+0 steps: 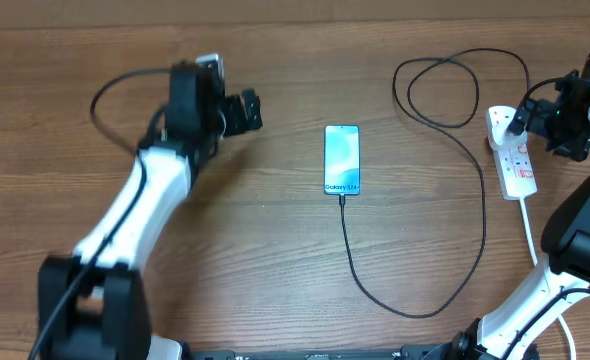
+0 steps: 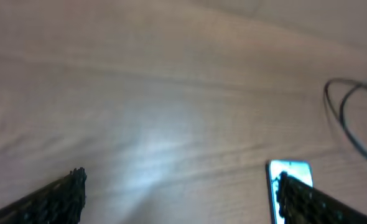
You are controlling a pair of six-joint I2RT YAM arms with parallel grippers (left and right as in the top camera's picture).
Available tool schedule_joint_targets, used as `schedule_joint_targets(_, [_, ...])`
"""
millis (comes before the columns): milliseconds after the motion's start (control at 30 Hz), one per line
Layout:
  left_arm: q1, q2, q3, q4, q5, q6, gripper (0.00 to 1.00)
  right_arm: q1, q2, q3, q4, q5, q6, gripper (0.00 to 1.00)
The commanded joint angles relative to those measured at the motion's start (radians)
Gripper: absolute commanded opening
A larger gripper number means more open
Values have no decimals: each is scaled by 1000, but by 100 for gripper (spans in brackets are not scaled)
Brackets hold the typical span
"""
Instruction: Plug charger to phone and switch on socket
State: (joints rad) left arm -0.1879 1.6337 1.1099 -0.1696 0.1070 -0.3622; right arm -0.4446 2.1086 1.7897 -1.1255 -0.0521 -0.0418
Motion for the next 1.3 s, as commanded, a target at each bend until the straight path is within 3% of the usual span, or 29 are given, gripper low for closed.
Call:
schedule_joint_targets(0, [29, -222, -307, 160, -6, 11, 100, -2, -10, 10, 3, -2, -5, 100])
schedule_joint_targets(233, [93, -631, -794, 430, -38, -57, 100, -2, -10, 10, 3, -2, -6, 100])
schedule_joint_targets(433, [94, -1013, -1024, 463, -126, -64, 100, -2, -10, 10, 3, -2, -6, 100])
schedule_joint_targets(533, [95, -1124, -1094, 463, -136, -64, 99, -2, -10, 10, 3, -2, -5, 100])
schedule_joint_targets(667, [104, -1236, -1105, 397, -171, -64, 100, -2, -10, 10, 3, -2, -6, 100])
schedule_joint_targets(933, [201, -1590, -1105, 96, -174, -48, 100, -2, -10, 10, 3, -2, -6, 100])
schedule_joint_targets(1100, [209, -1630, -1105, 97, -173, 130, 100, -2, -10, 10, 3, -2, -6, 100])
schedule_joint_targets(1267, [209, -1629, -1105, 97, -173, 135, 100, -2, -10, 10, 3, -2, -6, 100])
